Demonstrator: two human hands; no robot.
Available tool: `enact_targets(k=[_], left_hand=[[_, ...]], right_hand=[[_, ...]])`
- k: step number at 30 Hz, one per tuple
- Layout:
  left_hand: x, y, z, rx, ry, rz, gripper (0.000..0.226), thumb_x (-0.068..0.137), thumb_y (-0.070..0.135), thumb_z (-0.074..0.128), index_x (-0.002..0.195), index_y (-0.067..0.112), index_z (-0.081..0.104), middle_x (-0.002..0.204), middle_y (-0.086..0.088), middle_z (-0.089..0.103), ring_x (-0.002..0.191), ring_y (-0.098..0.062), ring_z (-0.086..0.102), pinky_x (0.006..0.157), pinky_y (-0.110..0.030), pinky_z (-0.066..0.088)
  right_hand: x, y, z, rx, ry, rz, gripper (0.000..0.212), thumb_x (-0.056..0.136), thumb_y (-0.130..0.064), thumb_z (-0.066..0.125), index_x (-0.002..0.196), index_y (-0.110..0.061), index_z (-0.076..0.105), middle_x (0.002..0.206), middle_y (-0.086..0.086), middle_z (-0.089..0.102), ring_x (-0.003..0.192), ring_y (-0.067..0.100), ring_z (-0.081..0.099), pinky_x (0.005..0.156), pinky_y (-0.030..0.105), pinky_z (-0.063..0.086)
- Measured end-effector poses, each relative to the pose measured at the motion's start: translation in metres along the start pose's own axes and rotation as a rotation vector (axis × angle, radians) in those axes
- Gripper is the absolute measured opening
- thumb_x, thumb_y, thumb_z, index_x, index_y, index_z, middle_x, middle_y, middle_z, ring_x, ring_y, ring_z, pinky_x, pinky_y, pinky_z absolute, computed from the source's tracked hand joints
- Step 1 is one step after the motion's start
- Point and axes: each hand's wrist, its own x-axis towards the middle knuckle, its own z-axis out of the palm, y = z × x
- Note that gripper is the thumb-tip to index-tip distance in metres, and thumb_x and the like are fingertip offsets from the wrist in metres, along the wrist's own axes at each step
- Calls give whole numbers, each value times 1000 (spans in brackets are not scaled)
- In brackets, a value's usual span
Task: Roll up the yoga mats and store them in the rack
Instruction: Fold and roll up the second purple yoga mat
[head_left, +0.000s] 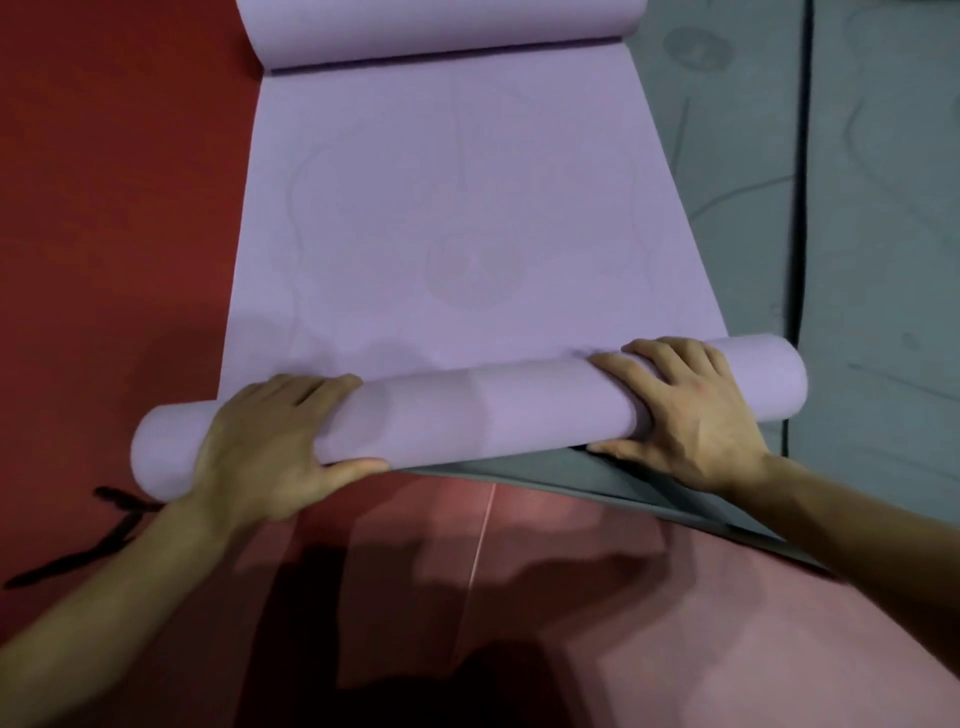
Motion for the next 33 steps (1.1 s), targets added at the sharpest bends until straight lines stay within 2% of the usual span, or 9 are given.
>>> enact_targets(k=[6,9,13,16,19,23,25,29,33], left_hand=[[-8,6,13,0,146,17,82,81,73,59,139,15,62,133,-8,65,119,-31,64,116,-55,33],[-7,10,17,-9,159,8,81,84,71,58,143,16,57,139,-8,62,126,-32,59,113,-53,35],[-2,5,18,-10,186,-21,79,85,72,57,140,16,61,132,-6,66,116,-31,63,103,-47,42],[7,0,15,-18,138,-26,79,85,75,52,139,18,61,130,-4,68,114,-29,65,100,-46,45],[18,-4,10,-9,46,-49,79,86,75,45,144,22,55,136,-2,64,122,-26,60,107,-48,40],[18,4,11,-34,150,-53,65,96,61,46,147,20,52,145,-5,56,133,-27,52,115,-50,31],[20,7,14,-12,143,-69,67,96,61,45,150,20,47,149,-5,53,138,-30,48,116,-52,29],[32,2,15,10,89,-69,73,93,69,40,148,22,47,145,-3,54,132,-28,51,112,-50,31],[38,-4,14,-15,84,-70,74,92,70,39,148,24,48,143,0,56,130,-25,53,111,-46,32]], right_hand=[[14,9,-3,10,-57,-52,89,80,-85,53,147,-27,53,129,10,62,113,38,57,101,50,41],[28,15,-7,13,-91,-71,91,79,-87,52,148,-28,52,129,6,62,112,34,59,103,47,41],[12,3,1,-12,93,-14,85,82,-77,63,145,-21,57,139,19,55,128,40,53,119,60,26],[-2,-9,6,-16,130,81,80,89,-72,56,149,-20,53,147,23,49,139,45,43,119,66,19],[9,-10,5,-34,62,125,79,92,-74,41,153,-25,48,149,21,48,142,44,39,118,67,17],[40,-3,3,-37,20,180,75,93,-76,29,146,-30,51,139,16,57,132,39,49,118,66,21],[50,0,1,-34,-7,194,74,93,-77,27,145,-31,52,138,13,59,130,38,50,118,66,21],[51,0,2,-56,33,190,74,93,-77,30,151,-33,47,154,13,47,141,42,40,118,68,19],[29,-10,11,-56,104,126,81,90,-78,40,156,-31,42,154,19,41,144,44,35,120,69,11]])
